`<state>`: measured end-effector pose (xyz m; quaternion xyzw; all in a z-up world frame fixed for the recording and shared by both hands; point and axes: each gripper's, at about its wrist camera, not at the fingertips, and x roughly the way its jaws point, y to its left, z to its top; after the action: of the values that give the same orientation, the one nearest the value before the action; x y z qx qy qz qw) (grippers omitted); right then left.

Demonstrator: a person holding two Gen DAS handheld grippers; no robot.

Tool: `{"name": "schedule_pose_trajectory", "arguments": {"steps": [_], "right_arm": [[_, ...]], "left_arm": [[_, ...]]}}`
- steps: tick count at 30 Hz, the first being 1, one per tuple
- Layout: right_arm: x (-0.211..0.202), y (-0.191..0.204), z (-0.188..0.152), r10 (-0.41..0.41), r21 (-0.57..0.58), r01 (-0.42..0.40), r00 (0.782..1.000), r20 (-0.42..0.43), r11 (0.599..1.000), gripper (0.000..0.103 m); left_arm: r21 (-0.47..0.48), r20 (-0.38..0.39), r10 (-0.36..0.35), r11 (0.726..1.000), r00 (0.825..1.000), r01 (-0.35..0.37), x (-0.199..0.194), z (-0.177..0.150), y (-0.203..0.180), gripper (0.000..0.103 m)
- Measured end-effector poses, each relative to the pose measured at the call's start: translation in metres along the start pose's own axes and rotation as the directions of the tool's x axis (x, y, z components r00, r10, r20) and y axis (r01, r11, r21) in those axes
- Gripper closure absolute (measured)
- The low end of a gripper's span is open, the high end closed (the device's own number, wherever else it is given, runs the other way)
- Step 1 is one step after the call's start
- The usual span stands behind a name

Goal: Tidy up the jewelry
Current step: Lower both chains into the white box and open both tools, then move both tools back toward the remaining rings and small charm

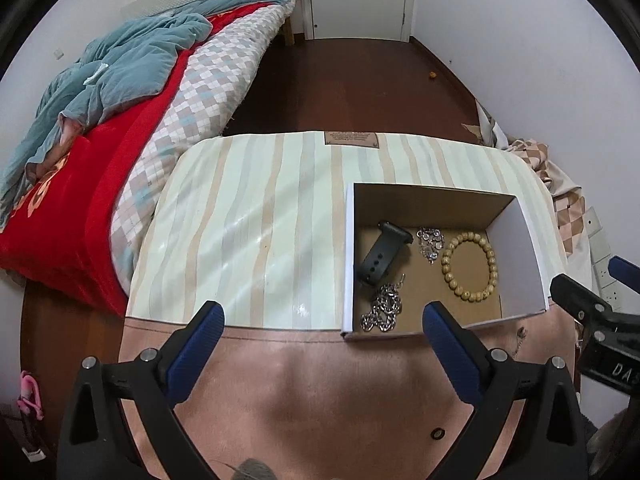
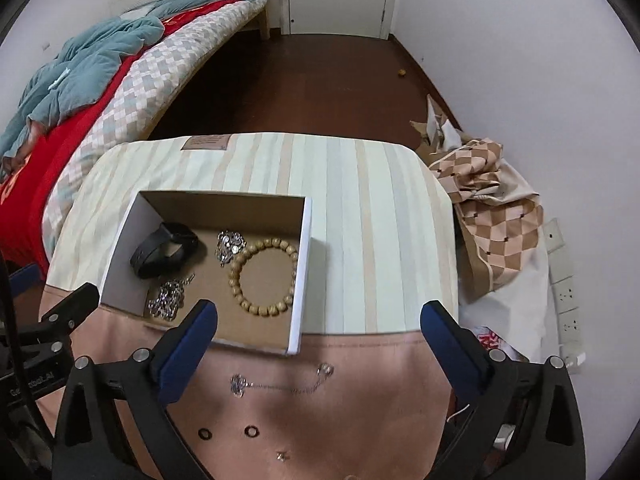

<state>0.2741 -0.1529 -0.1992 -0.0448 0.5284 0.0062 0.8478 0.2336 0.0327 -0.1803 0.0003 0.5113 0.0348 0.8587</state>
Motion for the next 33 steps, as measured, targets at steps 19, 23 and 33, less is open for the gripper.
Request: {"name": "schedule_pose_trajectory", "arguments": {"steps": [19, 23, 33], "right_arm": [[-0.111, 0.017, -0.035, -0.003, 0.047, -0.005, 0.987, 0.160, 0.999, 0.000], [-0.138, 0.021, -0.047, -0.002, 0.043, -0.006, 0.981, 0.195, 0.999, 0.000], [-0.177, 0.021, -0.072, 0.019, 0.063, -0.035, 0.972, 0.236, 0.997, 0.000]], "left_arm": [[-0.003, 0.199, 0.070, 0.997, 0.978, -0.071, -0.117, -0.028, 0.010, 0.002], [-0.011, 0.222, 0.059, 0.998, 0.973, -0.058, -0.138, -0.039, 0.012, 0.002], [-0.036, 0.259, 0.100, 0.995, 0.961, -0.094, -0.155, -0.061, 0.014, 0.002]]}}
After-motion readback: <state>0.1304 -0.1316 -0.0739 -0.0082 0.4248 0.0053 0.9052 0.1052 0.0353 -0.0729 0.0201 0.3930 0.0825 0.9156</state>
